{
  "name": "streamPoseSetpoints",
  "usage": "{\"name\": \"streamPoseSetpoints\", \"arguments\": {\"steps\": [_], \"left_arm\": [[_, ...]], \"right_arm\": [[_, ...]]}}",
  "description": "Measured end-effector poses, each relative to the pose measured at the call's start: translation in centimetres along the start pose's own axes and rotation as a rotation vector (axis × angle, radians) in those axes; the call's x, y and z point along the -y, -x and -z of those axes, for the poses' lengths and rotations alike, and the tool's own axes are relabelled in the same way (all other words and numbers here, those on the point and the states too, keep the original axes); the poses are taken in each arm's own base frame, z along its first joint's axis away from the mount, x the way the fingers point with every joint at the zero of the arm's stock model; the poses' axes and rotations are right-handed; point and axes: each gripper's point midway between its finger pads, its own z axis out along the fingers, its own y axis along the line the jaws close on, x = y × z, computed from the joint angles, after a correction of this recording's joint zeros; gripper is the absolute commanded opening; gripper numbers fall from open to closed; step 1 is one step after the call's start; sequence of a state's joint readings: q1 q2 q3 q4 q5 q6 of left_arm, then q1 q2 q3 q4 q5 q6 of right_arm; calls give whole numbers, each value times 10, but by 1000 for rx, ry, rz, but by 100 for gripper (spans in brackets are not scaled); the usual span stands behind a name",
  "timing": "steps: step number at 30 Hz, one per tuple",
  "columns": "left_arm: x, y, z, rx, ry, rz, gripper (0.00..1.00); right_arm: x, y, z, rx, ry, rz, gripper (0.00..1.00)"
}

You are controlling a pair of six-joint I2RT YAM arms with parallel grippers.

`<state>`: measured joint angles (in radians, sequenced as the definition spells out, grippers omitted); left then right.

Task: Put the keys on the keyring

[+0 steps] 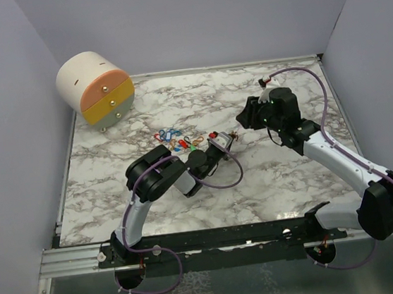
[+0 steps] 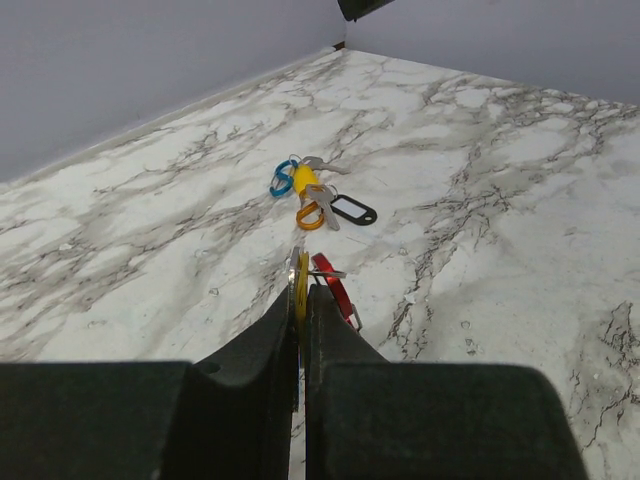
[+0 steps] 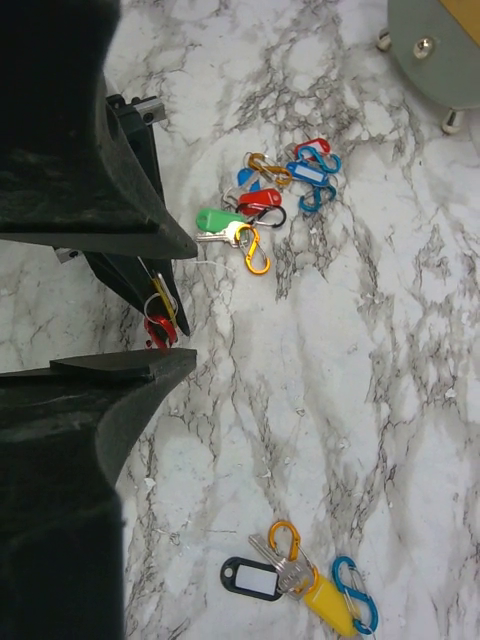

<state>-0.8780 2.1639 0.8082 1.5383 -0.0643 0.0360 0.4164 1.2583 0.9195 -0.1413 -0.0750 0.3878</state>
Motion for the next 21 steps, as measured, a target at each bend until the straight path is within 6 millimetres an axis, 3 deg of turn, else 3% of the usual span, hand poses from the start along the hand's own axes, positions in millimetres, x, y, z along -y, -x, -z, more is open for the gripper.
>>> {"name": "streamPoseSetpoints", "arguments": {"steps": [7,15,17,19,21], "left_arm": [[-4,10,3,12,7,-3,0],[-12,4,8,-5,30,15,2],[-15,4,8,-6,43,23,14],[-17,4,9,-7,57,30,33],[-18,6,9,-4,67,40,41]], "right_arm": [[9,3,0,17,-53,1,71],[24,5,2,33,-135,-1,76],[26,8,5,45,-148,-1,76],[28,12,9,62,-162,-1,77],[29,17,14,85,-176,-1,77]]}}
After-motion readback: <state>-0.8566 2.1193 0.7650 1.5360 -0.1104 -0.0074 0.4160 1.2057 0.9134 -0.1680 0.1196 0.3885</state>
